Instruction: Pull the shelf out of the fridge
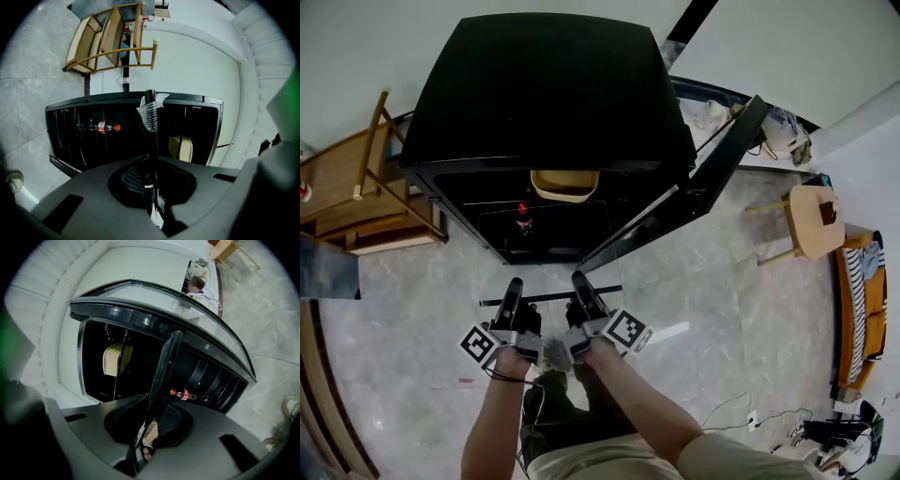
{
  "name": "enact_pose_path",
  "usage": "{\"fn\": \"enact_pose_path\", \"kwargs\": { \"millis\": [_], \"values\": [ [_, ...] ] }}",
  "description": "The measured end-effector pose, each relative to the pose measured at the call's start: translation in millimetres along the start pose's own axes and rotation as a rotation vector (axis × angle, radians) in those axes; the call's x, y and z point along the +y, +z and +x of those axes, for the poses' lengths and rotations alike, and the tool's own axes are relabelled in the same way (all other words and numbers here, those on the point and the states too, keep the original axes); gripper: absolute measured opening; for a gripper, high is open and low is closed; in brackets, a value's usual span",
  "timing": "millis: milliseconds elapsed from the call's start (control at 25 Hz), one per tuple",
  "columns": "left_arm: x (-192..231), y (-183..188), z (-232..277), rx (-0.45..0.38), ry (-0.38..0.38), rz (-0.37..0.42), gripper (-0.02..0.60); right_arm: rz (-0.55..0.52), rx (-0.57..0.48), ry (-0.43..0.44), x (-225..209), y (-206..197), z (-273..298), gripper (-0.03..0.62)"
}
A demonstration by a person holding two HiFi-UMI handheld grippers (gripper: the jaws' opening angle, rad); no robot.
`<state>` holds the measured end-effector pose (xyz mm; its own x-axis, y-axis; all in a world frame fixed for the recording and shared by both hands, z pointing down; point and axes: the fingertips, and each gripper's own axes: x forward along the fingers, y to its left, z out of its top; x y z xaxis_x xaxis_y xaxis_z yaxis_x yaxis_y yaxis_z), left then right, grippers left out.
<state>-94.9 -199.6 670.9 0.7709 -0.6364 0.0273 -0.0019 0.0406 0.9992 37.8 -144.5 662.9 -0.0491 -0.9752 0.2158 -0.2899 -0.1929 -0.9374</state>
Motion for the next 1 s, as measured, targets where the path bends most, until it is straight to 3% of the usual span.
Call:
{"fn": "enact_pose_path", "kwargs": {
  "millis": [440, 1000],
  "values": [
    [-64, -23, -49, -0.011, -0.003, -0.025, 0.017, -0.005, 0.012, 0.0, 66, -7, -57, 0.017],
    [-203, -25, -92, 0.018, -0.074, 0.032, 0.017, -0.033, 0.106, 0.139, 195, -10, -111, 0.017]
  ]
}}
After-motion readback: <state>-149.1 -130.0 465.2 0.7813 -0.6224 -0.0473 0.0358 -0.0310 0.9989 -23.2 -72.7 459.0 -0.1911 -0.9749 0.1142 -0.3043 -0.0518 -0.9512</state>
